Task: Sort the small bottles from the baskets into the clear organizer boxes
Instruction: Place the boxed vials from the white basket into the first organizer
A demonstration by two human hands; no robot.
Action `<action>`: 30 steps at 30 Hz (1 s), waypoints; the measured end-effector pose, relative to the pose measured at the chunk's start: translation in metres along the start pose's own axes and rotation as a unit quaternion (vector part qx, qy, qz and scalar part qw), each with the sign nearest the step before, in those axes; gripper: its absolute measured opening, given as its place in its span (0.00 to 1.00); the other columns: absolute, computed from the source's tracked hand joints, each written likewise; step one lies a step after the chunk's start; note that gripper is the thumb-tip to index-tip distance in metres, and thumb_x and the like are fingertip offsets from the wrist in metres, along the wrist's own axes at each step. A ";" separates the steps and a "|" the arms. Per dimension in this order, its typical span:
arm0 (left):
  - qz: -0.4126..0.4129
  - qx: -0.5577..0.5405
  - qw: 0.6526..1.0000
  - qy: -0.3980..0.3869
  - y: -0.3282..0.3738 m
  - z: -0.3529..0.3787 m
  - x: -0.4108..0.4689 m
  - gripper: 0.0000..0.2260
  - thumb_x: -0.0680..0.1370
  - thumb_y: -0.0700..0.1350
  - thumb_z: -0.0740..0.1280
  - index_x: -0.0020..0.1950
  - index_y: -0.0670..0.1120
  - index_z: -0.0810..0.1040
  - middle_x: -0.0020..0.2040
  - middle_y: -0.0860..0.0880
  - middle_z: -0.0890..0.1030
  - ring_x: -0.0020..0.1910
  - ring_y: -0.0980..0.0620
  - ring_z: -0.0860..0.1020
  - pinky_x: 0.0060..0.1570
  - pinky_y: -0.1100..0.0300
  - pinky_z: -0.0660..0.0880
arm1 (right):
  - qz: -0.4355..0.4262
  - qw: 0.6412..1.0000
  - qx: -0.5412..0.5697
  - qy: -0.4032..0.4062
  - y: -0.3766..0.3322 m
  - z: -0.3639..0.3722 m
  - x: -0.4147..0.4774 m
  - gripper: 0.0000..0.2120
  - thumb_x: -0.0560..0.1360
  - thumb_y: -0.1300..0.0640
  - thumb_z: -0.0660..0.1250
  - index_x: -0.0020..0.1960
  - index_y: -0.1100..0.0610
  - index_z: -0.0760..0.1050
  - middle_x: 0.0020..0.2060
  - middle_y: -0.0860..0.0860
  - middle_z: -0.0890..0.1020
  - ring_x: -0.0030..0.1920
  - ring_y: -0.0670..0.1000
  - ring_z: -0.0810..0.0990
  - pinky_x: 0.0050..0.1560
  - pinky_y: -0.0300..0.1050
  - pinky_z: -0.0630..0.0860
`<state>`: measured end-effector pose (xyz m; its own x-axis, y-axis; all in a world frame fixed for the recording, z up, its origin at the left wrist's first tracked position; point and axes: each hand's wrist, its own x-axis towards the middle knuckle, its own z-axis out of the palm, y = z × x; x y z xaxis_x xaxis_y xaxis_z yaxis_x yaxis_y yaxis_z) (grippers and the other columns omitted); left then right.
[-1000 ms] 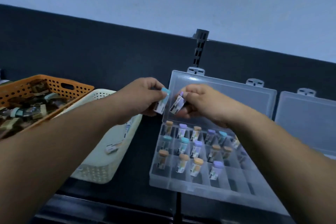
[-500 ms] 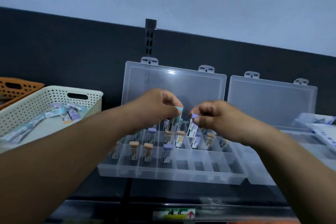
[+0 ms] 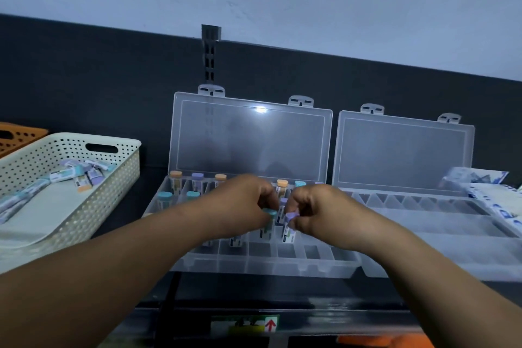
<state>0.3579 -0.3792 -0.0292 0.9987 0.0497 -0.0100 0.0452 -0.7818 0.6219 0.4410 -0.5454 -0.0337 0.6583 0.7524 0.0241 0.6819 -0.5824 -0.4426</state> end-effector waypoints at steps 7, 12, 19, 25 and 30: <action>-0.010 0.038 0.999 -0.009 -0.006 0.008 0.008 0.11 0.74 0.37 0.69 0.54 0.49 0.81 0.53 0.52 0.81 0.49 0.56 0.78 0.51 0.64 0.76 | 0.011 1.000 0.011 -0.022 0.010 0.014 0.006 0.07 0.72 0.58 0.71 0.38 0.48 0.77 0.40 0.45 0.83 0.43 0.45 0.80 0.50 0.44 0.78; -0.016 0.041 0.999 -0.024 -0.011 0.011 0.010 0.11 0.75 0.37 0.68 0.55 0.48 0.80 0.53 0.52 0.81 0.48 0.58 0.78 0.48 0.69 0.74 | 0.017 0.999 0.016 -0.027 0.017 0.019 0.007 0.07 0.73 0.57 0.71 0.39 0.49 0.77 0.37 0.41 0.80 0.38 0.31 0.74 0.49 0.39 0.73; -0.012 0.070 0.997 -0.029 -0.011 0.015 0.011 0.11 0.75 0.37 0.68 0.55 0.48 0.80 0.52 0.52 0.81 0.47 0.55 0.78 0.50 0.64 0.75 | 0.013 0.999 0.024 -0.036 0.017 0.020 0.009 0.06 0.72 0.59 0.72 0.40 0.51 0.77 0.38 0.37 0.76 0.37 0.30 0.71 0.48 0.38 0.73; 0.000 0.097 0.995 -0.025 -0.010 0.018 0.011 0.10 0.75 0.39 0.69 0.55 0.48 0.79 0.52 0.51 0.80 0.46 0.55 0.77 0.47 0.64 0.73 | 0.008 0.999 0.008 -0.037 0.016 0.019 0.009 0.06 0.72 0.60 0.72 0.40 0.51 0.77 0.36 0.36 0.75 0.37 0.29 0.71 0.45 0.35 0.71; 0.002 0.101 0.995 -0.024 -0.011 0.017 0.010 0.15 0.74 0.40 0.70 0.60 0.49 0.77 0.53 0.53 0.79 0.49 0.55 0.77 0.52 0.62 0.76 | 0.012 1.000 -0.002 -0.018 0.012 0.011 0.007 0.06 0.71 0.56 0.74 0.40 0.51 0.76 0.39 0.46 0.80 0.41 0.46 0.79 0.46 0.44 0.79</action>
<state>0.3673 -0.3805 -0.0496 0.9987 0.0202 -0.0474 0.0395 -0.8915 0.4512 0.4503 -0.5436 -0.0492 0.6619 0.7494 -0.0190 0.6676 -0.6008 -0.4398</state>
